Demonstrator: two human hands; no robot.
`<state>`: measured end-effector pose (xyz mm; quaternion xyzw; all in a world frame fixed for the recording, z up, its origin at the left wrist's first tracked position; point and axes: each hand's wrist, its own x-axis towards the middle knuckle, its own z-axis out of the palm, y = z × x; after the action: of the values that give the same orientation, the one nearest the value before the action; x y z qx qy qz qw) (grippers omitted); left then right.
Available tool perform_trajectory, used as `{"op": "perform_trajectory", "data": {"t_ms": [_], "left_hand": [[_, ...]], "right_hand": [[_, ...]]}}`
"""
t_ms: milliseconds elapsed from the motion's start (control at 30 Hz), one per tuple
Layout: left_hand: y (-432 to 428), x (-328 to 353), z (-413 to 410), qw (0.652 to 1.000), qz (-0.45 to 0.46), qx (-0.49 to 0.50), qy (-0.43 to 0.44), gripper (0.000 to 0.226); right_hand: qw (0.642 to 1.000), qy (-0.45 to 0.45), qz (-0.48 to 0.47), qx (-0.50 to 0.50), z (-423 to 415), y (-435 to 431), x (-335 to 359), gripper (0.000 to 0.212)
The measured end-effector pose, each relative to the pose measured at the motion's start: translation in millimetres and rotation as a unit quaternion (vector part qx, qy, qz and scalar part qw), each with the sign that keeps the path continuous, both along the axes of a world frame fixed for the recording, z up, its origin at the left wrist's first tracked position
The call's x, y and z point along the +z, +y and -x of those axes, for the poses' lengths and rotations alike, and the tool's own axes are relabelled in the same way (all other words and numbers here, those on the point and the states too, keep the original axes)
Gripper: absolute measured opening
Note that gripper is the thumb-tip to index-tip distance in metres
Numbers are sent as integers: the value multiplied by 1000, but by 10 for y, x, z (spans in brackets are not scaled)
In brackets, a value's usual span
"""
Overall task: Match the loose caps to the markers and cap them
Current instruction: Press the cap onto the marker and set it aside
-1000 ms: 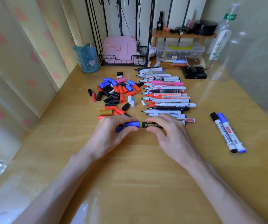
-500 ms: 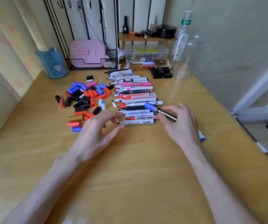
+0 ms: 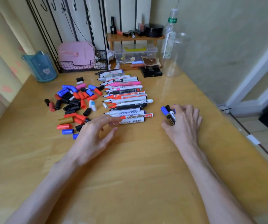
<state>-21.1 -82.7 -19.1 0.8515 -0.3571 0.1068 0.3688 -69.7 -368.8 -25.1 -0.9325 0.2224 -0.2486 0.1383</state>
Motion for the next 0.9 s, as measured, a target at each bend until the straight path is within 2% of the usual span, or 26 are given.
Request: {"op": "perform_trajectory", "data": {"t_ms": [167,300,400,533,633,767,900], "left_hand": [[86,-12,-11,1000,2,11,9,25],[223,38,-24,1000,-2,28,10,24],[381,74,-50,998,6,60,10,23],[621,92,-75,992,27,118,18,22],[811,96,-116,988,44,148,23,22],[1104,124,-203,981,16,195,15,17],[1365,123,-208,978,-19,200,52,5]], "right_hand": [[998,-14,-7,54,-32,57,-16,41],[972,-68,7,225,-94,309,36,27],[947,-55,26,316,-164,540,46,24],[940,-33,63,333,-244,692,-4,22],[937,-27,53,343,-237,706,2,21],[933,0,62,354,-262,687,23,25],[923,27,63,379,-327,731,44,20]]}}
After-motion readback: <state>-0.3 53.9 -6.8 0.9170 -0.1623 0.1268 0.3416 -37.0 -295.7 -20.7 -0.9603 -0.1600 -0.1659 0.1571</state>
